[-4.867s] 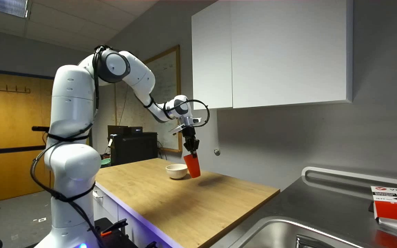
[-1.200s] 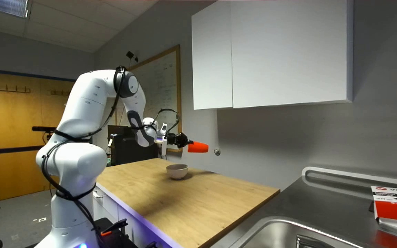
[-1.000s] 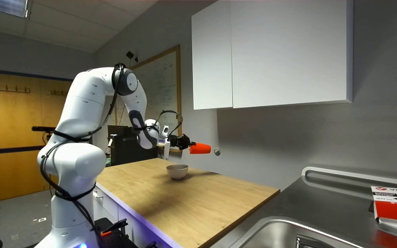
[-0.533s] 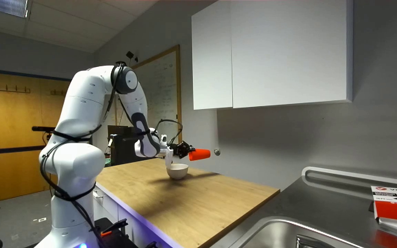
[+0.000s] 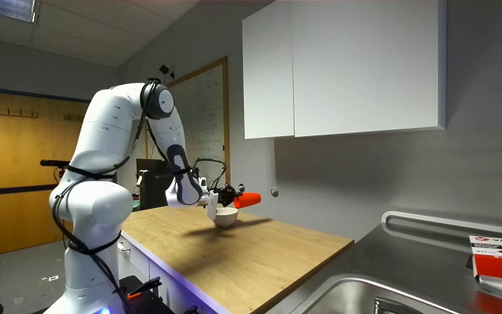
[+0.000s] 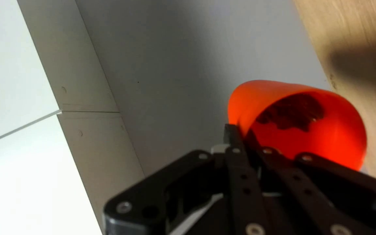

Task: Pour the contents of the cup into the bowl

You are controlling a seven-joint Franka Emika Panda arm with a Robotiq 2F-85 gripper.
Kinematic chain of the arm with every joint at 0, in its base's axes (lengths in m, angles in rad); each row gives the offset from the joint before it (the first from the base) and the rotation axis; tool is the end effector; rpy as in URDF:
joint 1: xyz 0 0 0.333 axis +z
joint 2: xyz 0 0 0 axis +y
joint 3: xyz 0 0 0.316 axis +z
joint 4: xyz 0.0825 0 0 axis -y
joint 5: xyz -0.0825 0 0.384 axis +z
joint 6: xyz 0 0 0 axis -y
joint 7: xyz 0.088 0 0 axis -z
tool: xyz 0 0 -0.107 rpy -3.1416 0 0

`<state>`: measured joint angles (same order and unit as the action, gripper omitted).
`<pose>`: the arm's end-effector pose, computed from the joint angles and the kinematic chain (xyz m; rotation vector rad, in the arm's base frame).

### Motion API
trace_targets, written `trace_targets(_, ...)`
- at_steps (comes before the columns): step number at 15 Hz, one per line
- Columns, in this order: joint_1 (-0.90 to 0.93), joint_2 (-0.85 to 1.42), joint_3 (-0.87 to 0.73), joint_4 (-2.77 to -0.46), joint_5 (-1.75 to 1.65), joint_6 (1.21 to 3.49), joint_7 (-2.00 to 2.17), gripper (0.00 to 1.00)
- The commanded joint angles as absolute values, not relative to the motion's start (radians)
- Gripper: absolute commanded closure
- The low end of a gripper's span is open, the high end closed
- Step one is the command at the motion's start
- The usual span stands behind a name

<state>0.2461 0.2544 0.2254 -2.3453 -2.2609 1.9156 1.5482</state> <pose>0.4952 0.1918 0.2533 1.6084 0.6734 1.2604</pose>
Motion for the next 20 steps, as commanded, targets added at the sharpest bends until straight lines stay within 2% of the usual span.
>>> trace_targets(1,0.234,0.227,0.238,-2.383,-2.361,1.872,1.569,0.99)
trace_targets(17,0.236,0.231,0.239,-2.443,-2.633,1.654,1.565,0.99)
trace_targets(18,0.312,0.219,0.190,-2.450,-2.604,1.650,1.563,0.99)
trace_targets(20,0.350,0.221,0.169,-2.451,-2.604,1.636,1.565,0.99)
